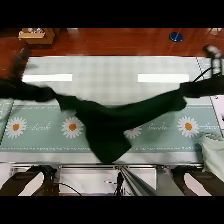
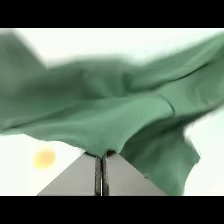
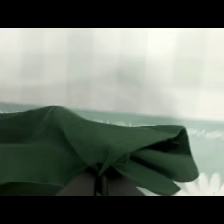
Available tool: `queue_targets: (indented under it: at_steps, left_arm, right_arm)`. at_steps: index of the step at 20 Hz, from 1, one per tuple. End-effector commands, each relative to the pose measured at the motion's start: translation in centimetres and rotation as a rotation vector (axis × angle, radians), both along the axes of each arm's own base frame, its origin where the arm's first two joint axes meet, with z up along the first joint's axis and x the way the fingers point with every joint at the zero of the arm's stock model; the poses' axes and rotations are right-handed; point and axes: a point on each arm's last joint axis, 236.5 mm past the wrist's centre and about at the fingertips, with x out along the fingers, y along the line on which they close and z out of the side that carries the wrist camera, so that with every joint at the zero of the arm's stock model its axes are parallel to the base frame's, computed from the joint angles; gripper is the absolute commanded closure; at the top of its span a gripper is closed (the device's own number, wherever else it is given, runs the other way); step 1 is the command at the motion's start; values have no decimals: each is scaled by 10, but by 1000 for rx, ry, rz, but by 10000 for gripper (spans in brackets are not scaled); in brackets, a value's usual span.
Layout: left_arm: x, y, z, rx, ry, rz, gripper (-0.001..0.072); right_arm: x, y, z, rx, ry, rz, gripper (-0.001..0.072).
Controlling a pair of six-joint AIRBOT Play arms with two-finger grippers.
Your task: Fold the shirts.
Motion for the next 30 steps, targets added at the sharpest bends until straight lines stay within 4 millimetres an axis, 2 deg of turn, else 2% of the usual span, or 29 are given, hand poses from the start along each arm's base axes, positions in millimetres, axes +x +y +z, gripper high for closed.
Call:
queue_targets:
  at_steps: [1, 4, 6, 8, 10, 12, 15, 17, 19, 21, 22, 23, 25, 27, 29, 30]
  left_arm:
    - [-15, 5, 150, 3, -385, 45, 668]
    - [-46, 9, 249, 11, -644, 73, 668]
    - [-70, 7, 295, 14, -772, 78, 667]
    - [-97, 5, 334, 8, -883, 83, 668]
    - [-124, 2, 363, 10, -980, 80, 668]
    - [-152, 0, 387, 13, -1070, 79, 668]
    - [-187, -4, 405, 10, -1152, 78, 668]
    - [-204, -6, 403, -17, -1142, 88, 668]
    - [-213, -9, 386, -17, -1072, 80, 668]
    - [-217, -11, 348, 7, -910, 58, 668]
    - [-218, -10, 324, 36, -807, 41, 668]
    - [-222, -7, 291, 76, -671, 20, 668]
    - [-218, -10, 267, 61, -579, 0, 668]
    - [-202, -8, 244, 60, -488, 0, 667]
    - [-180, -6, 208, 66, -364, -24, 668]
    - [-169, -3, 184, 78, -291, -38, 667]
  right_arm:
    - [-6, -4, 108, -33, -295, -8, 694]
    - [-27, -15, 208, -92, -561, -38, 694]
    - [-51, -19, 261, -119, -697, -54, 694]
    - [-76, -19, 301, -128, -804, -63, 694]
    - [-103, -17, 330, -124, -891, -71, 694]
    - [-126, -16, 345, -110, -946, -83, 694]
    - [-156, -14, 344, -94, -947, -90, 694]
    - [-172, -12, 324, -85, -867, -88, 694]
    - [-186, -11, 293, -96, -736, -71, 694]
    - [-202, -10, 254, -95, -559, -61, 694]
    - [-213, -10, 231, -103, -441, -49, 694]
    - [-219, -10, 214, -110, -353, -40, 694]
    - [-214, -2, 206, -79, -322, -16, 695]
    - [-201, 8, 187, -46, -239, 24, 695]
    - [-183, 18, 154, -11, -107, 75, 695]
    - [-174, 20, 133, -5, -31, 99, 694]
